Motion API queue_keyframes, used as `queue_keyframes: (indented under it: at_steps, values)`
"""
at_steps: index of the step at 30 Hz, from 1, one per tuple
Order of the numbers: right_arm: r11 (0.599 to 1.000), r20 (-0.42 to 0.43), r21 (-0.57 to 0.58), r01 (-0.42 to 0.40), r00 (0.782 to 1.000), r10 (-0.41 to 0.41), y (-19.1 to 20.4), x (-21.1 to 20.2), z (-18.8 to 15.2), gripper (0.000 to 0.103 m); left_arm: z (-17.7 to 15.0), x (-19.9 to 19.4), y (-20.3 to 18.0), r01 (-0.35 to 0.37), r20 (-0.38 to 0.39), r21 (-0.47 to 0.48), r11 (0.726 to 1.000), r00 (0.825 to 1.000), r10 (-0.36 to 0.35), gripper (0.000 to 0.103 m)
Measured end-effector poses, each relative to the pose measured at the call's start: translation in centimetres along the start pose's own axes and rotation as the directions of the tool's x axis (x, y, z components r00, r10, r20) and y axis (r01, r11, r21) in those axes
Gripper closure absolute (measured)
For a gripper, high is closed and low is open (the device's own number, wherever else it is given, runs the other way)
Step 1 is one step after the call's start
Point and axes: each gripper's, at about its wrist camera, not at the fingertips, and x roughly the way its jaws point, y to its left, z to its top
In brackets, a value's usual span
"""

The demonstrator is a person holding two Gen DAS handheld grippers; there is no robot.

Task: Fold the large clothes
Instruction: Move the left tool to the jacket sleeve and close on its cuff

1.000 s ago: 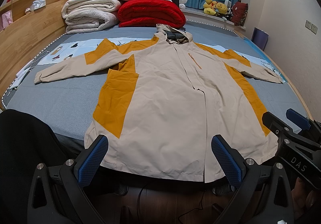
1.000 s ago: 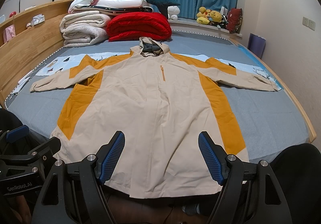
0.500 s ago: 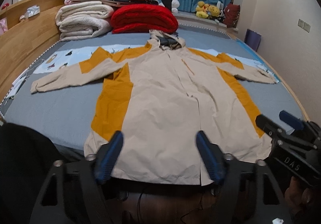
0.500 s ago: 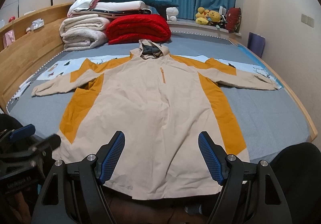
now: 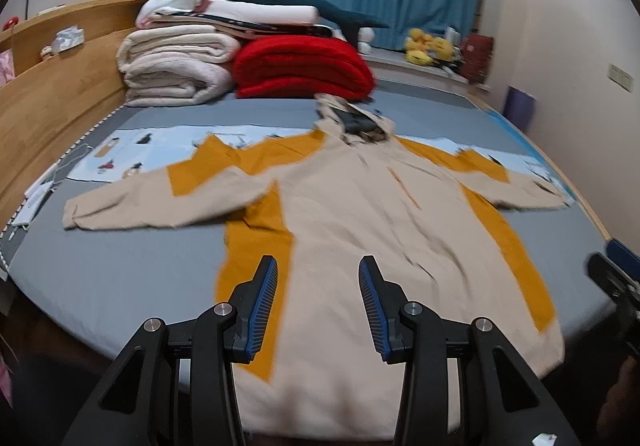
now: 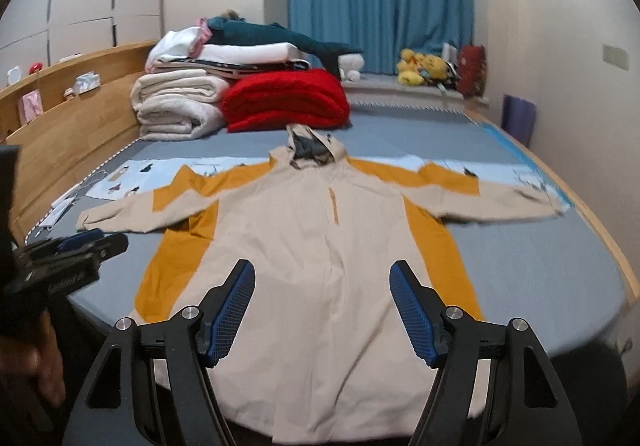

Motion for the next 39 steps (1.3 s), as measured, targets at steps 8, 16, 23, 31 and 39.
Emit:
queue_keyframes:
  at_steps: [8, 16, 23, 31, 39]
  values:
    - [1.0, 0.022, -0.011, 0.0, 1.0, 0.001, -1.3, 7.0, 6.3, 0.042, 6.5, 7.3, 9.2, -0.029, 0.021, -0.014, 0.999, 0.999, 0.029, 0.064]
    - [0.999, 0.09, -0.038, 0.015, 0.996, -0.012, -2.2, 16.5, 16.0, 0.042, 8.2, 15.2, 21.6, -0.124, -0.071, -0.13, 0.984, 0.991, 0.115, 0.076]
    - [0.996, 0.078, -0.072, -0.061, 0.995, 0.066, -1.0, 26.0, 19.7, 0.042, 5.9, 19.2, 32.2, -0.314, -0.199, -0.267, 0.911, 0.943, 0.267, 0.077]
    - [0.978, -0.089, -0.034, -0.206, 0.975, 0.202, 0.0, 32.7, 18.8, 0.039, 2.9, 22.4, 41.6, -0.446, -0.315, -0.371, 0.815, 0.886, 0.342, 0.072]
    - [0.97, -0.173, -0.037, -0.24, 0.958, 0.23, 0.0, 34.8, 17.2, 0.025, -0.4, 24.3, 48.2, -0.474, -0.386, -0.554, 0.684, 0.875, 0.294, 0.069]
